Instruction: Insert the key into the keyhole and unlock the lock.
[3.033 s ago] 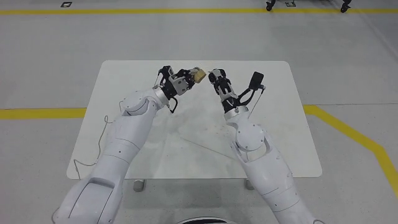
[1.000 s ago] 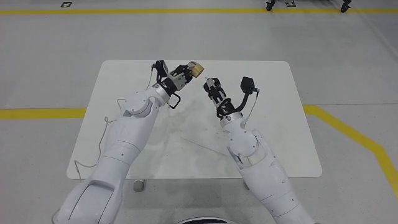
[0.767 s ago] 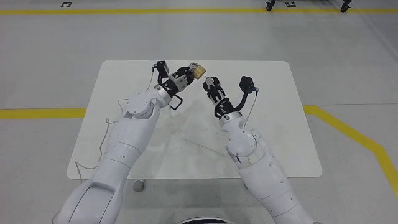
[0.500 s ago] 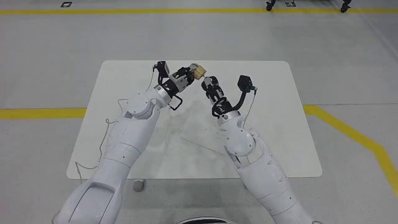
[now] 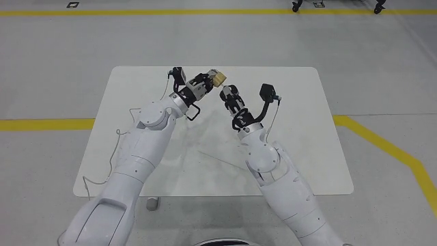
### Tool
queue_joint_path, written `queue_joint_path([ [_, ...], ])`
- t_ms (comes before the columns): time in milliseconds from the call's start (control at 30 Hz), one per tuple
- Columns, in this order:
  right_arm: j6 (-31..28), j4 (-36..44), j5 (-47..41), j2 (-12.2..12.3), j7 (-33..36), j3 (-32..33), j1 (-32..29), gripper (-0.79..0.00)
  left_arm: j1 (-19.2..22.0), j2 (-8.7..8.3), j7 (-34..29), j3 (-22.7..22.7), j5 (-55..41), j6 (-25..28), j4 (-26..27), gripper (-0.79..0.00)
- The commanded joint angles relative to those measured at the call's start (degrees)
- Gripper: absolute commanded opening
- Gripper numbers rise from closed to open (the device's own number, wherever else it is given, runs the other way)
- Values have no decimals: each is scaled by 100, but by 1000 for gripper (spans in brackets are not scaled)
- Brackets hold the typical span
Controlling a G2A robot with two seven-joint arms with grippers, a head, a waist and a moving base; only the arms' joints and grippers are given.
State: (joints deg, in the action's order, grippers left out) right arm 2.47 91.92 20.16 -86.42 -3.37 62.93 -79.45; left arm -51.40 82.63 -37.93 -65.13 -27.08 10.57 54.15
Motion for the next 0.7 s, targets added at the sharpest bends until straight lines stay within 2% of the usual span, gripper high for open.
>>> queue_joint_path([
  [0,19,5,24,0,-7,3,0,-785,6,2,-6,5,7,2,-13,-785],
  [667,78,-19,16,-19,-43,36,46,-785,27,2,-150,19,51,113,-13,-785],
])
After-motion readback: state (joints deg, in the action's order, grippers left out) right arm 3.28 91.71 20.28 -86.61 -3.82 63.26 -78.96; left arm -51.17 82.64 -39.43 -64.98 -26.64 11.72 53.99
